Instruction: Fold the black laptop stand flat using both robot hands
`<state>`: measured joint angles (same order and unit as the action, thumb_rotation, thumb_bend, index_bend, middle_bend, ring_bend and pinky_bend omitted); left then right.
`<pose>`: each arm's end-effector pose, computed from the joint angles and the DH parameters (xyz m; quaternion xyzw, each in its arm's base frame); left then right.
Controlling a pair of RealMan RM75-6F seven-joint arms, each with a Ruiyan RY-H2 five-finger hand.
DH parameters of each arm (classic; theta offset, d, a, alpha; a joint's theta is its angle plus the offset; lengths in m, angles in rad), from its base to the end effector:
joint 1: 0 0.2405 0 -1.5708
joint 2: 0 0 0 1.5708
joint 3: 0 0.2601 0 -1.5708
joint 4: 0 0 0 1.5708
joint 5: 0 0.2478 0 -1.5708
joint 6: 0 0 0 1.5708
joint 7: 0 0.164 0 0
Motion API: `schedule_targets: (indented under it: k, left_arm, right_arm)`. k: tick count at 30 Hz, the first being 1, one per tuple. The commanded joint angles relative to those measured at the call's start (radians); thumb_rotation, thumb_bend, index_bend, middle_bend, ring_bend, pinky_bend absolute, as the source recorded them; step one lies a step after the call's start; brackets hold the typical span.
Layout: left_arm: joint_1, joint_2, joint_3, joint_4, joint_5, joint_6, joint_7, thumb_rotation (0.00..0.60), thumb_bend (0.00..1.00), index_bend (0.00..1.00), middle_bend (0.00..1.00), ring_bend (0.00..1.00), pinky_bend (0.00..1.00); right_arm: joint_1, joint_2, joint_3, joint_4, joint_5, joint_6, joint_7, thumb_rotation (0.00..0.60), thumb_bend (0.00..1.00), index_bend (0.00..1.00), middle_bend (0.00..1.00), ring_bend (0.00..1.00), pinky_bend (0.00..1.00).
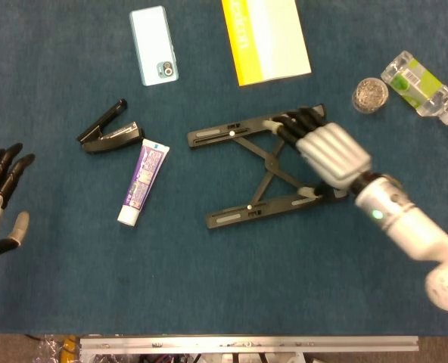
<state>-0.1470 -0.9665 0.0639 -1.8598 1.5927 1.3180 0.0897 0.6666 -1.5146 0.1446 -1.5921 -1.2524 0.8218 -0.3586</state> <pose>-0.2818 0.1841 0.1047 -0.6857 -0.4209 -0.3357 0.4898 -0.1407 -0.3204 -0.0827 0.8035 -0.3703 0.3327 0.3266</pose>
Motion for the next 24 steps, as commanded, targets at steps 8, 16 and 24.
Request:
schedule_targets:
  k: [8, 16, 24]
  left_arm:
    - [0.004, -0.014, 0.004, 0.012, -0.009, 0.002, -0.013, 0.6, 0.47, 0.02, 0.0, 0.0, 0.04]
    - [-0.004, -0.029, 0.004, 0.024, -0.018, -0.013, -0.023, 0.6, 0.47, 0.01, 0.0, 0.0, 0.02]
    - [-0.007, -0.031, 0.003, 0.029, -0.022, -0.014, -0.027, 0.6, 0.47, 0.01, 0.0, 0.0, 0.03]
  right_arm:
    - [-0.04, 0.08, -0.073, 0.062, -0.083, 0.085, -0.033, 0.6, 0.0, 0.0, 0.1, 0.0, 0.03]
    - [-0.06, 0.069, -0.105, 0.133, -0.085, 0.099, -0.026, 0.6, 0.0, 0.0, 0.1, 0.0, 0.03]
    - [-0.051, 0.0, -0.111, 0.235, -0.104, 0.101, -0.019, 0.6, 0.0, 0.0, 0.1, 0.0, 0.03]
